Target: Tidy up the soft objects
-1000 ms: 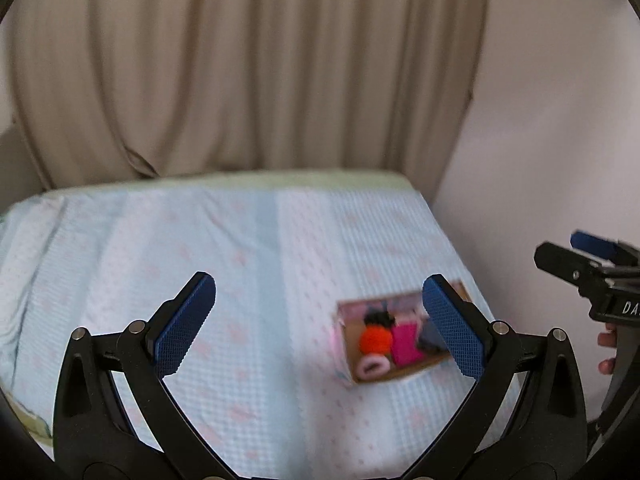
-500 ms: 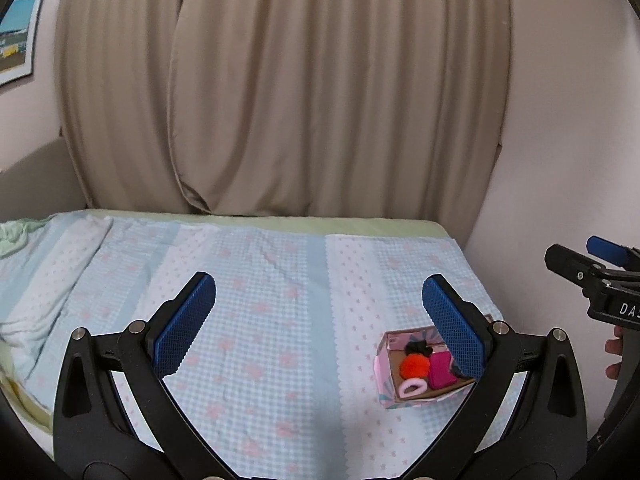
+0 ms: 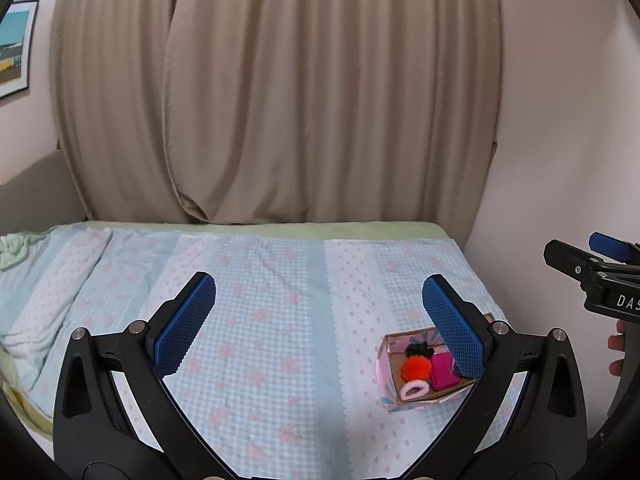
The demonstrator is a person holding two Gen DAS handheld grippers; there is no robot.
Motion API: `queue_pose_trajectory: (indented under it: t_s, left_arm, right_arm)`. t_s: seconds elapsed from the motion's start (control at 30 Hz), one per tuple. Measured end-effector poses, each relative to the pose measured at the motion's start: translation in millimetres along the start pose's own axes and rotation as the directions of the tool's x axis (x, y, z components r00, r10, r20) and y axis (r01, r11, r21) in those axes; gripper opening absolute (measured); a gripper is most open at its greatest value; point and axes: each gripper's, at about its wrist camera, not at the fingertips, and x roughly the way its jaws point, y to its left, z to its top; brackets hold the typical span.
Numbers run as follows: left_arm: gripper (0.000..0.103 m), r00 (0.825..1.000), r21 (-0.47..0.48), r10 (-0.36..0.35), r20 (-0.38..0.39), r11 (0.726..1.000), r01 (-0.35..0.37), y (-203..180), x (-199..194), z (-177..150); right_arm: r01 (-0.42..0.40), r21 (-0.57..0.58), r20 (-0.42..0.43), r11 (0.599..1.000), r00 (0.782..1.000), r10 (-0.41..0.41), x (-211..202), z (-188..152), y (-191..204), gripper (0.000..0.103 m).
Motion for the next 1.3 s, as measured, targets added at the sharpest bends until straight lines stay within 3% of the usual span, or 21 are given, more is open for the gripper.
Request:
queue_pose_trajectory:
  t_s: [1.3]
  left_arm:
    - [0.102, 1.000, 0.027, 0.000, 0.007, 1.000, -0.001, -6.1, 4.2, 1.7]
  right_arm:
    - [0.031, 0.012, 0.006, 0.999, 1.000, -0.031, 3.4, 4.9, -6.4, 0.103]
